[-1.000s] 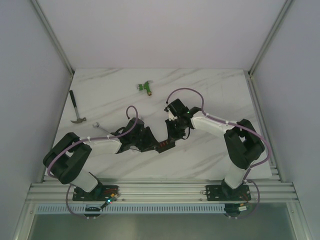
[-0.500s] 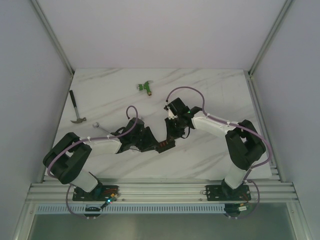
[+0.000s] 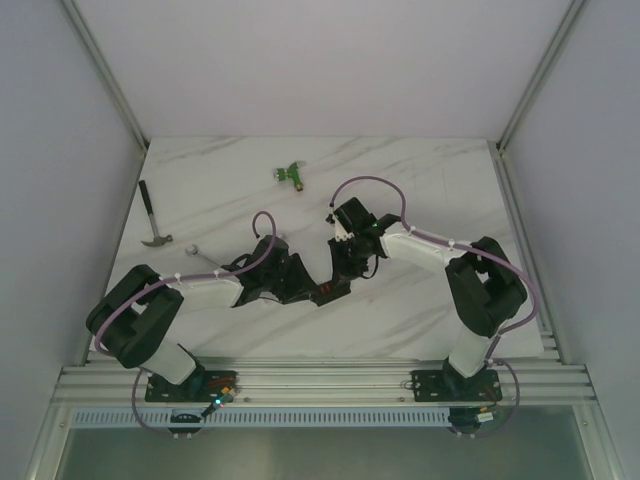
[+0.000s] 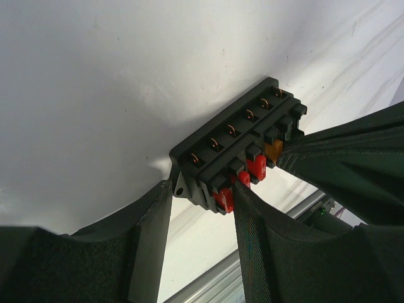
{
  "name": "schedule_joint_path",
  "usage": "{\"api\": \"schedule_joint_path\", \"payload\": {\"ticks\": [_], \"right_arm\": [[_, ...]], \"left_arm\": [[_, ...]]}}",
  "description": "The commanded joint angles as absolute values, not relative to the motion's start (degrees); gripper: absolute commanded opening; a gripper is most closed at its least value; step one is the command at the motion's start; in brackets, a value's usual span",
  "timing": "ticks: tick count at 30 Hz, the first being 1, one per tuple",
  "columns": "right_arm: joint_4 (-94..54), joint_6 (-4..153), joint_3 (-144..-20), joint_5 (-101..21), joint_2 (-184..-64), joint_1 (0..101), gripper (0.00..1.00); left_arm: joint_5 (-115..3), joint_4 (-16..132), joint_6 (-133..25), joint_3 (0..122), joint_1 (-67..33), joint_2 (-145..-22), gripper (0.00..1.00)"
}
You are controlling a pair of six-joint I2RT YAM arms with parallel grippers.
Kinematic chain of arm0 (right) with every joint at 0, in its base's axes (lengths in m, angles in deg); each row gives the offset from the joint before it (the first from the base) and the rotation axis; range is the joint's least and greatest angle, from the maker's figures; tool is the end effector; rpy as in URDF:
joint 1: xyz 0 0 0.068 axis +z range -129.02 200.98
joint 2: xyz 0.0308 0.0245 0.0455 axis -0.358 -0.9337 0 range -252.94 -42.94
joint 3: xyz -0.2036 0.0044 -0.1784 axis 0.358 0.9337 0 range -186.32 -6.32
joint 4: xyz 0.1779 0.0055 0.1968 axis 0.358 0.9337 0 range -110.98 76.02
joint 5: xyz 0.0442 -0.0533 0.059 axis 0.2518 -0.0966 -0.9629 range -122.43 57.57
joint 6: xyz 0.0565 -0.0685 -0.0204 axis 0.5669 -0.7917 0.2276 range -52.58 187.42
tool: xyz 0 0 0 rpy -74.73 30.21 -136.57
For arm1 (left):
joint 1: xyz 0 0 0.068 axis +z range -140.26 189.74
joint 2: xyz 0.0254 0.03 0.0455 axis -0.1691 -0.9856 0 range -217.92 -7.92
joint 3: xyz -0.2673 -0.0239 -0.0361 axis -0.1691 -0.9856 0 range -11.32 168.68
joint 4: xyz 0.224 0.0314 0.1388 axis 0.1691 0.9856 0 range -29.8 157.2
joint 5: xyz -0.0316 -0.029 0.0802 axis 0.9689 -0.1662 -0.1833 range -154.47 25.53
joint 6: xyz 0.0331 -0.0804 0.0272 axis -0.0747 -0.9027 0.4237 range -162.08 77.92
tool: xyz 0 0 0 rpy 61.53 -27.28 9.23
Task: Snap on the fuse box
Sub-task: Install the fuse at the fuse box base.
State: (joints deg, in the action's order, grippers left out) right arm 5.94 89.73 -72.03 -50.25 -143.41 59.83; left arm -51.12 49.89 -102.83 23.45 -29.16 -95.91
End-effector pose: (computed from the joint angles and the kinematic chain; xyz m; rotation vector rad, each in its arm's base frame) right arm 0.2791 0.2569 0.1448 -0.5091 2.7357 0.7322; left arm 0.2376 -0.2159 0.1072 -0.3601 2.5588 -1.0541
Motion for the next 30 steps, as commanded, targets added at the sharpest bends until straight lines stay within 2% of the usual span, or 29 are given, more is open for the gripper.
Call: {"api": "schedule_joint_path", "payload": {"ticks": [1, 7, 15, 30], "right_arm": [[8.78, 88.49, -71.28, -50.73, -145.46, 60.5, 0.11], [12.68, 86.92, -71.41, -48.42, -148.29, 61.55, 0.0], [18.65, 85.22, -67.34, -42.19, -151.99, 62.32, 0.0], [23.28, 87.35, -66.22, -21.96, -162.25, 62.02, 0.0]], "left_arm": [[-50.94, 50.97, -102.14, 24.1, -28.94, -97.04, 0.52], [-51.06, 51.04, -102.13, 24.02, -28.94, -97.05, 0.52], [-51.13, 50.97, -102.11, 23.99, -28.89, -97.29, 0.52], [-51.41, 50.97, -102.44, 23.04, -28.85, -97.27, 0.51]]}}
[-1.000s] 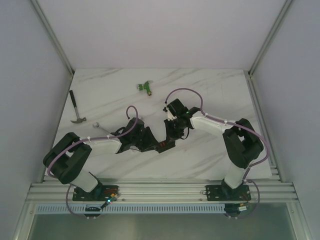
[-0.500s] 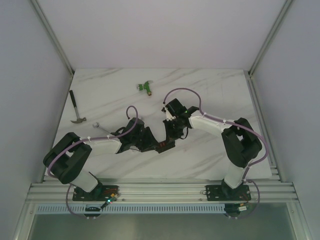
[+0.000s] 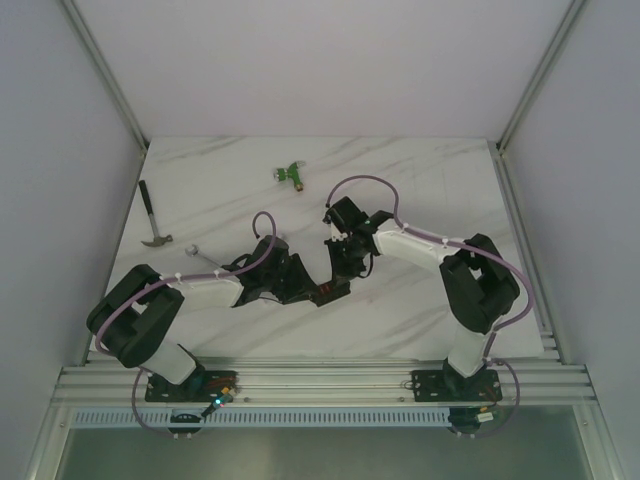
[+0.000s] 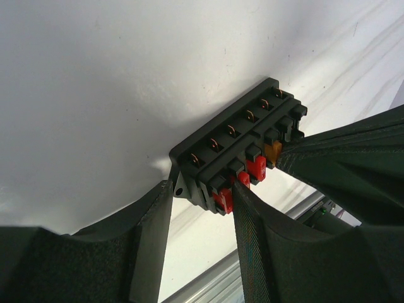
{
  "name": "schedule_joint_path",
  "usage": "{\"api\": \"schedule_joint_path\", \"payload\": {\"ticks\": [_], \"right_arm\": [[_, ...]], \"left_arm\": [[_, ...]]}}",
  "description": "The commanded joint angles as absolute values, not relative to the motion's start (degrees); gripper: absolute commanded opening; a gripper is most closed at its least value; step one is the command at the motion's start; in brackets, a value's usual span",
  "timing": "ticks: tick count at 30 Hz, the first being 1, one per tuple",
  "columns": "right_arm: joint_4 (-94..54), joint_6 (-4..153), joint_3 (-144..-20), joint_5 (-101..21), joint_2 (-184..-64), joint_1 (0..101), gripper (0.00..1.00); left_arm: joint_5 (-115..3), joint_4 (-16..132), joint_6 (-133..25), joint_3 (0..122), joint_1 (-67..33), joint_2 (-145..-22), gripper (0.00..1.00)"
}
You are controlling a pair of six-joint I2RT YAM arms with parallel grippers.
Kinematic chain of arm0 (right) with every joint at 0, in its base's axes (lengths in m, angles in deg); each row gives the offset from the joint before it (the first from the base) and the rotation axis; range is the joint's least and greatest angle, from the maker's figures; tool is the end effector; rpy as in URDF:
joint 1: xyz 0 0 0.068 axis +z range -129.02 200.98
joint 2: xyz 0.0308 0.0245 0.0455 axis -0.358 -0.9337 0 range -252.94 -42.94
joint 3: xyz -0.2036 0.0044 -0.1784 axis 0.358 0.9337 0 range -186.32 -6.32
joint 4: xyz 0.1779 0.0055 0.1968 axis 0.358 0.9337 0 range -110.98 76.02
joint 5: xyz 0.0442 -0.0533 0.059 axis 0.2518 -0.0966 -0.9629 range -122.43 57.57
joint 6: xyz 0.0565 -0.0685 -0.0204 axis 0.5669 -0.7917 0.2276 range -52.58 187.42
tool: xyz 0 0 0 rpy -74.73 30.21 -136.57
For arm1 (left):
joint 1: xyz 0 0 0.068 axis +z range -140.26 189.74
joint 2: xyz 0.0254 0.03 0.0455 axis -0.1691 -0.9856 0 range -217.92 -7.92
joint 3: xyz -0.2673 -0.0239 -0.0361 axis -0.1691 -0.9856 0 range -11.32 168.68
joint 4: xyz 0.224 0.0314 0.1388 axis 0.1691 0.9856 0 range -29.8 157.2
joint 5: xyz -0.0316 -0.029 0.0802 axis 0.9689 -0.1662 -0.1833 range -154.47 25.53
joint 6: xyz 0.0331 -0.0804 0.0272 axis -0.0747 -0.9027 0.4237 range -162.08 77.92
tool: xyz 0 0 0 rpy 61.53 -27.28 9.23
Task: Snap on the fuse box
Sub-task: Install the fuse at the fuse box base.
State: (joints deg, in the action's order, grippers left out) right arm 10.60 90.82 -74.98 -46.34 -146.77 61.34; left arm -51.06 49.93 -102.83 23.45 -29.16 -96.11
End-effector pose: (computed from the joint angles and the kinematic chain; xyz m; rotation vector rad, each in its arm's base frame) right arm 0.2778 0.2620 0.1326 -0.4934 2.8201 0.6075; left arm 0.2375 -0.2159 0.1061 -0.3609 2.5633 -1.0519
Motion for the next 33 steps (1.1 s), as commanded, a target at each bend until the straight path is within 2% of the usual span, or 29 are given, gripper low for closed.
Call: {"api": "schedule_joint_path", "payload": {"ticks": [1, 9, 17, 26, 33], "right_arm": [[23.74, 87.37, -65.99, -20.69, -162.71, 61.84, 0.0], [23.24, 87.89, -66.44, -16.61, -165.94, 61.82, 0.0], [15.35, 83.48, -77.91, -38.48, -155.77, 66.58, 0.0], [14.05, 81.74, -86.95, -38.49, -144.23, 65.32, 0.3], [12.67, 83.39, -88.8, -28.62, -145.03, 60.37, 0.43]], "left_arm": [[-51.49, 50.97, -102.47, 22.97, -28.89, -97.24, 0.51], [-51.74, 51.01, -102.73, 22.53, -28.76, -97.33, 0.51], [-54.47, 51.89, -102.65, 22.06, -28.34, -94.11, 0.52], [-57.12, 52.47, -101.3, 23.97, -28.06, -91.34, 0.58], [-59.33, 52.77, -100.3, 24.62, -27.84, -89.4, 0.68]]}}
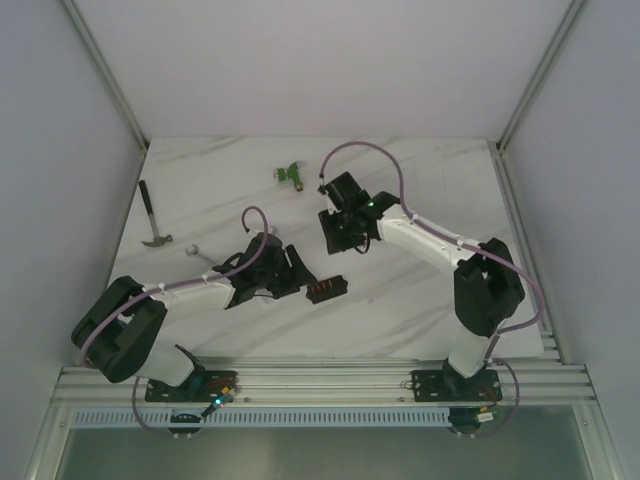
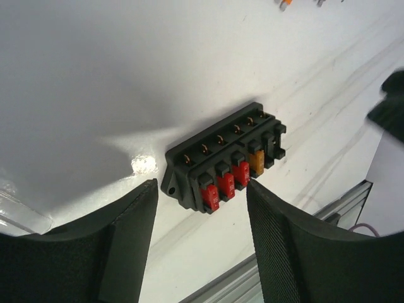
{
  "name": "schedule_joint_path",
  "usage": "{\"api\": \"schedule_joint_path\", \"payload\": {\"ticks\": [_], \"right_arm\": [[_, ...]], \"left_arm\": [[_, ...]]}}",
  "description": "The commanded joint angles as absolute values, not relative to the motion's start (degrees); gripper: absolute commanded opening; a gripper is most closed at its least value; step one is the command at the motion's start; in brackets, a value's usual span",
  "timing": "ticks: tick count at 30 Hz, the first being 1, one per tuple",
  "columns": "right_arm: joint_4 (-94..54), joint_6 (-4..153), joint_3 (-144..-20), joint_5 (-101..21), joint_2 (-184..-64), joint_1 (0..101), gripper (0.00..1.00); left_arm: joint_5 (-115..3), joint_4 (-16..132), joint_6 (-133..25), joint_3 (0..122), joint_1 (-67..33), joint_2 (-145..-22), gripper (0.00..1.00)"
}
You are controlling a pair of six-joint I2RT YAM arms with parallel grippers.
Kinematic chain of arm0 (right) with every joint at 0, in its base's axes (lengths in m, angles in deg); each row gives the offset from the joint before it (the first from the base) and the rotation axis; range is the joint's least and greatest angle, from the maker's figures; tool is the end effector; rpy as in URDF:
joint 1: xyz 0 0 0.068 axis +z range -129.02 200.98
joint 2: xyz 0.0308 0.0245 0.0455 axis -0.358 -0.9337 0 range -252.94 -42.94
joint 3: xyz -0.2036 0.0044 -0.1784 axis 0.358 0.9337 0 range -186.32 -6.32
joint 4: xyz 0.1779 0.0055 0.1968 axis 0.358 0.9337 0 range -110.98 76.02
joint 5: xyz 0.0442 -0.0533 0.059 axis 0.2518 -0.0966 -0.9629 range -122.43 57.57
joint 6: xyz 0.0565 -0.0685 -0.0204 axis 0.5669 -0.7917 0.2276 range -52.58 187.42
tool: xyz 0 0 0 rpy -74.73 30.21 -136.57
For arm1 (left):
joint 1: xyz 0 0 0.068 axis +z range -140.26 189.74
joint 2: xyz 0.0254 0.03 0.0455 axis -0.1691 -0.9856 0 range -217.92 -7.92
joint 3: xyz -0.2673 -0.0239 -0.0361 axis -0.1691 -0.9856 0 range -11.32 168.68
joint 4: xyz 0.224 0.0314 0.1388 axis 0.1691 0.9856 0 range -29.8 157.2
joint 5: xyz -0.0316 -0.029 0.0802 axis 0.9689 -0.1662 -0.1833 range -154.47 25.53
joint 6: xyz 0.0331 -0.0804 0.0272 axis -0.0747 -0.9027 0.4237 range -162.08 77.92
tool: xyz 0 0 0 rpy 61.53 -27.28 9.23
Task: Snap on the fuse box
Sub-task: Install the fuse at the fuse box base.
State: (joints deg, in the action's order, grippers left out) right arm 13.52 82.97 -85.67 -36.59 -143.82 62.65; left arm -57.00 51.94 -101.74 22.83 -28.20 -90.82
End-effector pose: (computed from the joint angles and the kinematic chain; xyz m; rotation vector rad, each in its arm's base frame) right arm 0.3023 0.2771 0.2062 -0.6197 2.5418 0.4661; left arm 0.2419 -0.2019 0.1251 -0.3961 2.4616 -0.9718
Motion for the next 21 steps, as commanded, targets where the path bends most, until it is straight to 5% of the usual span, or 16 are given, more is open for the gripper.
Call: {"api": "schedule_joint_path", "payload": {"ticks": [1, 9, 21], "right_arm": [[12.44, 83.76, -89.66, -27.02, -146.07, 60.08, 0.44], [11.74, 90.64, -95.72, -17.34, -156.05, 58.85, 0.6], [13.31, 95.72, -99.37, -18.32, -164.38, 57.54, 0.53]], "left_arm": [[-59.74, 52.81, -100.05, 24.8, -27.76, -89.4, 0.69], [-62.23, 52.81, -98.27, 25.61, -26.47, -89.54, 0.87], [-61.5, 52.81, -97.68, 24.6, -24.81, -89.96, 0.92]]}}
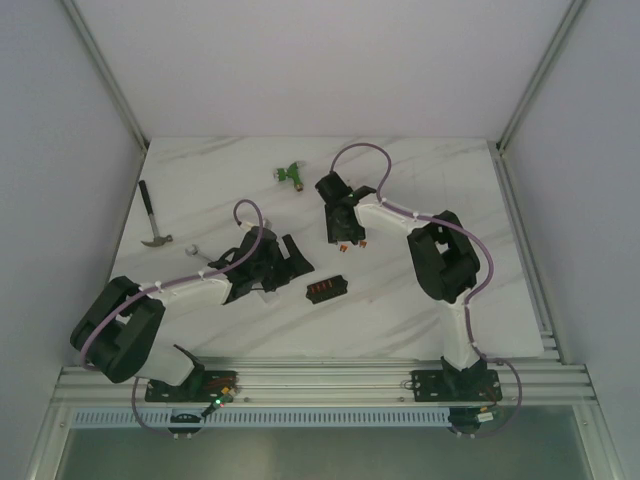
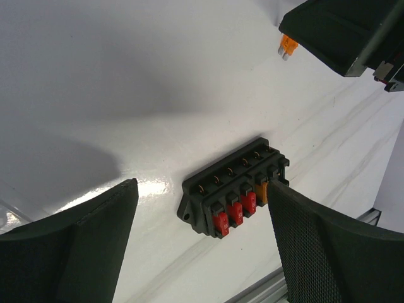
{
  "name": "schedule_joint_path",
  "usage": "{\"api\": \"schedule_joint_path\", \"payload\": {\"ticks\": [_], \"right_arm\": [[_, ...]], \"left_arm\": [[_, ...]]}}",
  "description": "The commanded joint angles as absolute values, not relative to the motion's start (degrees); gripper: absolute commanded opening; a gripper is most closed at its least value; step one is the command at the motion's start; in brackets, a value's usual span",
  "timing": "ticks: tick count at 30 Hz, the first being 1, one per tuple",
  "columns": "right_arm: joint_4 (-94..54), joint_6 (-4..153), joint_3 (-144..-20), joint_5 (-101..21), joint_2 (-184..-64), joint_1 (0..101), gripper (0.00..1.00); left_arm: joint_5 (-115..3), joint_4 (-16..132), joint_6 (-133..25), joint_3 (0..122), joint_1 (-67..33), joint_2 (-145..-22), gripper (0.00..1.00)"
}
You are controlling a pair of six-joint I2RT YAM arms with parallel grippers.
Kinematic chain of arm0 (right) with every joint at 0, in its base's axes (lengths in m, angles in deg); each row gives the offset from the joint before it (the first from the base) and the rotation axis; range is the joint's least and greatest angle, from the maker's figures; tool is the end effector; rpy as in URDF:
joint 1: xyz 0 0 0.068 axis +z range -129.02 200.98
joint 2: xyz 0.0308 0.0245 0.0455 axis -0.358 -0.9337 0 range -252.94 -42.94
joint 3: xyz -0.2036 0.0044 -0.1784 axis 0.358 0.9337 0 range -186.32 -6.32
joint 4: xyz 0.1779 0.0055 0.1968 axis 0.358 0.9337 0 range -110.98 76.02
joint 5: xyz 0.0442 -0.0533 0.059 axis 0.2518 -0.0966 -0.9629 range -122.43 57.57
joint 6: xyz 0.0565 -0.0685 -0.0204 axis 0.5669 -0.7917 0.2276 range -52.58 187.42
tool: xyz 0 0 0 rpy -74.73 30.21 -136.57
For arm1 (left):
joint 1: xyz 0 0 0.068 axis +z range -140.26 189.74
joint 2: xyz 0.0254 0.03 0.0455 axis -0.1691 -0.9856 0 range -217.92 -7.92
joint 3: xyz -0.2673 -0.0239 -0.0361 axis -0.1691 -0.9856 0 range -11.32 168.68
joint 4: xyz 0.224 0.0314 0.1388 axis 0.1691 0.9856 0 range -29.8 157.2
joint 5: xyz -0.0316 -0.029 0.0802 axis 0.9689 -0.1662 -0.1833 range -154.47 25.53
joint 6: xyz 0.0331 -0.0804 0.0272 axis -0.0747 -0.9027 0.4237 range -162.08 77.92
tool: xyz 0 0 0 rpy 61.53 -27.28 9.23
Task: Snap on the fuse box
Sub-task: Pick up the fuse from the center of the board.
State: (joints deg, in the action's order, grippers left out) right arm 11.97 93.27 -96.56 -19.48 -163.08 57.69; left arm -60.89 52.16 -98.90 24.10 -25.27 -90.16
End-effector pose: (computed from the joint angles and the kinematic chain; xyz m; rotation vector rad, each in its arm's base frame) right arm 0.3857 0.2648 0.1312 -0.1768 2.6162 0.0744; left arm 0.2593 -0.1878 0.1350 -0.4217 2.3794 -0.8845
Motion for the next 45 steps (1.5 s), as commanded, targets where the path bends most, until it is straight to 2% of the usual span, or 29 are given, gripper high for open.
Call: {"api": "schedule_joint_path", "payload": {"ticks": [1, 15, 24, 34, 45], "right_arm": [[13.73, 95.99, -99.39, -18.44, -164.62, 57.54, 0.51], [15.98, 96.81, -96.78, -20.91, -164.94, 57.59, 0.4], [18.21, 95.46, -93.63, -20.3, -163.27, 56.14, 0.36], [16.29, 89.54, -96.0, -24.42, -164.27, 55.31, 0.38], [16.9, 92.13, -96.84, -22.88, -166.95, 55.02, 0.38]], "left_arm": [[-61.41, 52.81, -97.63, 24.61, -24.76, -90.07, 0.92], [-60.17, 52.82, -97.76, 24.95, -24.59, -91.68, 0.93], [-60.21, 52.82, -98.05, 24.78, -24.54, -91.67, 0.93], [-59.9, 52.82, -98.24, 24.68, -24.55, -91.84, 0.94], [-59.66, 52.86, -98.33, 24.78, -24.6, -92.17, 0.94]]}}
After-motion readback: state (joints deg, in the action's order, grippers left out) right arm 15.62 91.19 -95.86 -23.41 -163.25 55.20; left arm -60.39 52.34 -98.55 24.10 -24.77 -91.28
